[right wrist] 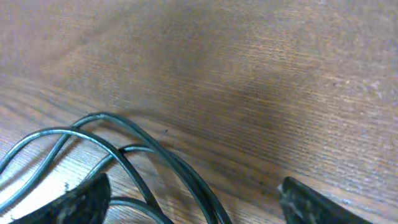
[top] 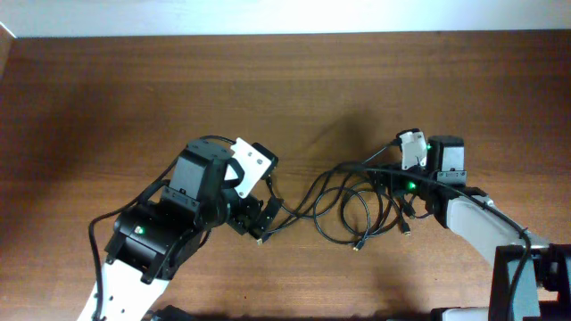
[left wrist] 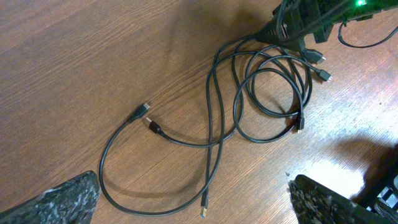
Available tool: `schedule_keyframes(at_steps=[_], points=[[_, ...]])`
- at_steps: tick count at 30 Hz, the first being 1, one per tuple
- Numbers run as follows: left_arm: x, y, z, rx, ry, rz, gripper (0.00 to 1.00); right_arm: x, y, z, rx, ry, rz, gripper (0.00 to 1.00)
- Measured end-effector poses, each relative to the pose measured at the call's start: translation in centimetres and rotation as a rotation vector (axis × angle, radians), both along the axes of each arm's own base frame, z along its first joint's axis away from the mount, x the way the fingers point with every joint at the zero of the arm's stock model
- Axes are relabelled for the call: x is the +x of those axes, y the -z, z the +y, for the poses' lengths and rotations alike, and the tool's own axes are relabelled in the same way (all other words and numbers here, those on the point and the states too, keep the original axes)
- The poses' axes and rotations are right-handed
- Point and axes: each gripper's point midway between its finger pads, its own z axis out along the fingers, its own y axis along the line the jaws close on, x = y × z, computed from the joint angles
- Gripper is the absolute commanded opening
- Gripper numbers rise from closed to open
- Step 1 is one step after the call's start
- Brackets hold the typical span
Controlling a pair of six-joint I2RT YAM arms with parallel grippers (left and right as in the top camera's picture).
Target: Untangle cables
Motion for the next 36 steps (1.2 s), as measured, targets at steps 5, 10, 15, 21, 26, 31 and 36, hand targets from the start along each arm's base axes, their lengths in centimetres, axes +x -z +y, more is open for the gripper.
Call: schedule_keyframes(at_steps=[5, 10, 15, 21, 26, 31, 36], points=[[0.0, 0.0, 0.0, 0.000, 0.000, 0.000, 0.99, 0.6, -0.6, 0.7, -0.114, -0.157, -0.111, 0.88], [0.0, 0.0, 0.0, 0.000, 0.000, 0.000, 0.99, 0.7, 2.5, 2.1, -0.145, -0.240, -0.095, 0.69], [0.0, 0.0, 0.0, 0.000, 0.000, 0.000, 0.99, 1.3, 3.4, 3.2, -0.109, -0.294, -0.128, 0.34], [-0.1, 0.1, 0.0, 0.002, 0.000, 0.003, 0.99, 0.8, 3.0, 4.8, -0.017, -0.353, -0.140, 0.16], [-0.1, 0.1, 0.0, 0.002, 0.000, 0.004, 0.99, 0.9, -1.6, 6.2, 0.083, -0.376, -0.225, 0.04], [-0.1, 0.1, 0.0, 0.002, 0.000, 0.004, 0.99, -0.2, -8.7, 6.4, 0.136, -0.345, -0.321, 0.04], [-0.1, 0.1, 0.0, 0.002, 0.000, 0.005, 0.99, -5.1, -20.9, 6.2, 0.196, -0.305, -0.561, 0.04]])
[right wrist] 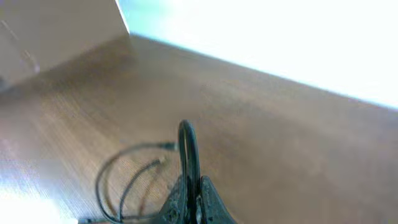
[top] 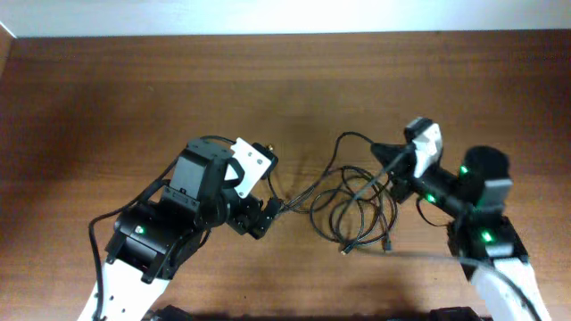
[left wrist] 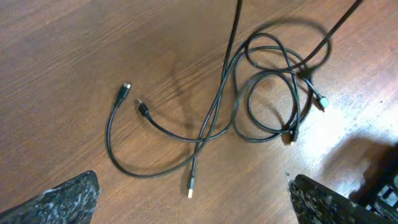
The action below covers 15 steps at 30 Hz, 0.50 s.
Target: Untangle cables
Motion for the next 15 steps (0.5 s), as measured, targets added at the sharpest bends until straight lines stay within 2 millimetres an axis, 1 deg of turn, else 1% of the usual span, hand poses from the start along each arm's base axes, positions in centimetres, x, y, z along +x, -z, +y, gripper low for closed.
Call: schedule_keyframes(at_steps=[2, 3, 6, 8, 10, 12, 13, 14, 15], points=[[0.0, 0.1, 0.0, 0.001, 0.000, 0.003, 0.99, -2.2, -3.1, -0.1, 0.021, -0.001, -0.085, 0.04], [0.0, 0.1, 0.0, 0.002, 0.000, 0.004, 0.99, -3.7, -5.4, -0.2, 0.041, 0.002, -0.156, 0.04], [0.0, 0.1, 0.0, 0.001, 0.000, 0.004, 0.99, -6.5, -8.9, -0.4, 0.087, 0.006, -0.267, 0.04], [0.0, 0.1, 0.0, 0.002, 0.000, 0.004, 0.99, -7.1, -10.1, -0.4, 0.125, 0.006, -0.291, 0.04], [0.0, 0.1, 0.0, 0.002, 0.000, 0.004, 0.99, -8.5, -12.2, 0.5, 0.178, -0.071, -0.359, 0.04], [0.0, 0.1, 0.0, 0.002, 0.000, 0.004, 0.99, -9.7, -13.2, 1.2, 0.212, -0.146, -0.384, 0.04], [0.0, 0.1, 0.0, 0.002, 0.000, 0.004, 0.99, -10.1, -13.2, 1.5, 0.225, -0.172, -0.369, 0.04], [0.0, 0.1, 0.0, 0.002, 0.000, 0.004, 0.99, -10.8, -14.5, 1.8, 0.259, -0.207, -0.402, 0.04], [0.0, 0.1, 0.0, 0.002, 0.000, 0.004, 0.99, -11.5, -15.1, 2.0, 0.274, -0.240, -0.420, 0.04]])
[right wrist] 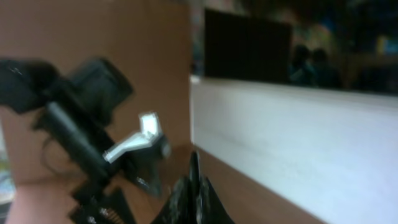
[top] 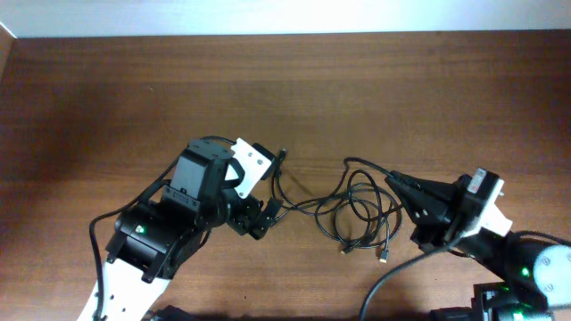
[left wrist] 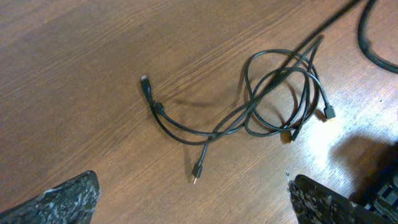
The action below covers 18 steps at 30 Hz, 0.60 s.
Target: Untangle cables
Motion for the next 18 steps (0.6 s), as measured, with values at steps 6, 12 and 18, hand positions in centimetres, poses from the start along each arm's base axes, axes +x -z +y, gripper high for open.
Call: schedule_keyframes(at_steps=[6, 12, 18], points=[[0.0, 0.0, 0.0, 0.000, 0.000, 0.000, 0.99, 0.6, 0.9, 0.4, 0.021, -0.041, 0.098, 0.04], [0.8, -0.8, -0.5, -0.026, 0.002, -0.045, 0.99, 2.0, 1.7, 0.3, 0.025, -0.030, 0.140, 0.04], [-4.1, -4.3, -7.0, -0.431, 0.292, 0.150, 0.99, 3.4, 1.1, -0.8, 0.108, 0.057, 0.191, 0.04]])
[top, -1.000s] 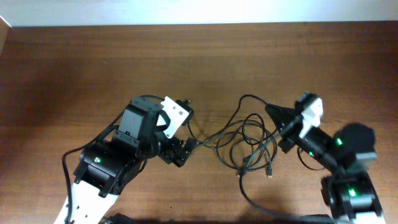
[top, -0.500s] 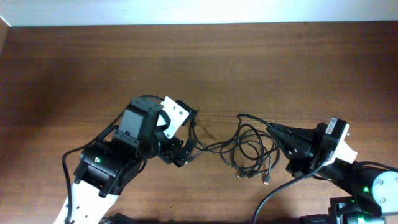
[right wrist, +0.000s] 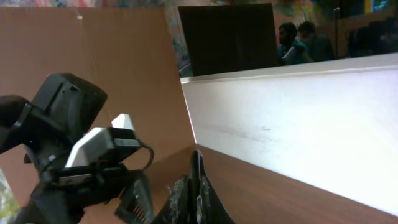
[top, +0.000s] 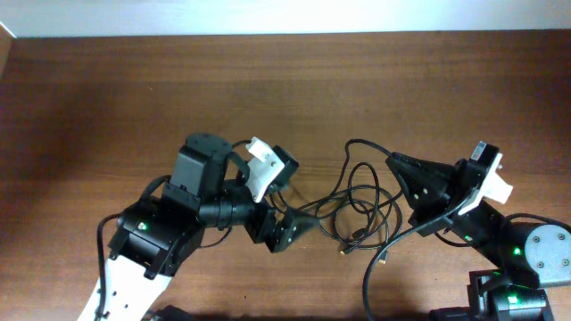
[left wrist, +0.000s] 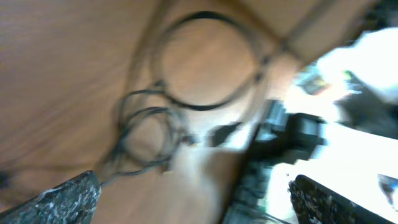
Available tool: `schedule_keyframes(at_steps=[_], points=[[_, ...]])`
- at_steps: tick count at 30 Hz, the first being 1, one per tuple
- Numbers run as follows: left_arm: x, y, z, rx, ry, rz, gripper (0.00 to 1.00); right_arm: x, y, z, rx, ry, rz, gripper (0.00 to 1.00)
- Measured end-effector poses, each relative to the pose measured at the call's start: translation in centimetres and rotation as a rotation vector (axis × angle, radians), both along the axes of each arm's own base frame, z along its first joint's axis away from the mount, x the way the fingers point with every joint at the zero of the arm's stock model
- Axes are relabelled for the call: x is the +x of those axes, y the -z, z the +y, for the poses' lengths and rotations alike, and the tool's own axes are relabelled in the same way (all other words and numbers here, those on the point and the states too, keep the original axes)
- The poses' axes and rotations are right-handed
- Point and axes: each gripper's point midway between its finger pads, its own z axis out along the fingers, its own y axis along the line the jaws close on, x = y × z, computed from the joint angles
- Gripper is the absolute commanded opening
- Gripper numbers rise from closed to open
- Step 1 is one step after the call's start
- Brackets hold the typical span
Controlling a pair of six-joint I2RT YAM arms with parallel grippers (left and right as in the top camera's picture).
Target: Untangle cables
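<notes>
Several thin black cables [top: 359,203] lie tangled on the brown table, mid-right, with connector ends [top: 382,259] at the front. One strand rises from the heap to my right gripper [top: 395,163], which is held up off the table and shut on that cable loop [right wrist: 196,171]. My left gripper [top: 287,229] stands open just left of the tangle, nothing between its fingers [left wrist: 62,199]. The left wrist view is blurred but shows cable loops [left wrist: 205,62] ahead of it.
The wooden table [top: 107,98] ends at a white wall along the back. My left arm's body [top: 192,205] fills the left front, and the right arm's base [top: 526,250] sits at the right front corner.
My left gripper has moved right, close to the tangle's left side, and its wrist has turned. The cables' left ends have drawn in toward the heap. The right gripper keeps its hold.
My right gripper was low and open at the tangle's right edge. Then it was shut on a cable loop and raised. Later it held the loop higher and further right, with the heap shifted. Now the left gripper is near the heap.
</notes>
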Motion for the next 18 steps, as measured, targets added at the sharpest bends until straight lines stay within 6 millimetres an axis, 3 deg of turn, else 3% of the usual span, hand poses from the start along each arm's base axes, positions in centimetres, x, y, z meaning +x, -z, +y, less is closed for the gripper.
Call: schedule_keyframes(at_steps=[2, 3, 6, 8, 12, 15, 18], points=[[-0.7, -1.3, -0.9, -0.078, 0.054, 0.014, 0.99, 0.2, 0.0, -0.2, 0.016, 0.010, 0.016, 0.04], [-0.3, -1.0, -0.7, -0.074, -0.024, 0.092, 0.99, 0.2, -0.1, -0.2, 0.021, 0.014, 0.020, 0.04], [1.5, 1.2, -0.1, -0.056, -0.276, 0.373, 0.99, 0.3, 0.0, -0.3, 0.024, 0.019, 0.026, 0.04], [2.2, 3.4, -0.8, -0.024, -0.368, 0.519, 0.99, 0.3, 0.0, -0.3, 0.024, 0.018, 0.028, 0.04], [2.8, 8.7, -3.7, 0.082, -0.411, 0.711, 0.99, 0.5, 0.4, -0.3, 0.022, 0.019, 0.049, 0.04], [3.1, 10.7, -6.8, 0.079, -0.370, 0.781, 0.99, 0.5, 0.5, -0.3, 0.022, 0.019, 0.056, 0.04], [3.7, 9.6, -7.9, 0.017, -0.338, 0.750, 0.99, 0.7, 0.9, -0.3, 0.020, 0.019, 0.072, 0.04]])
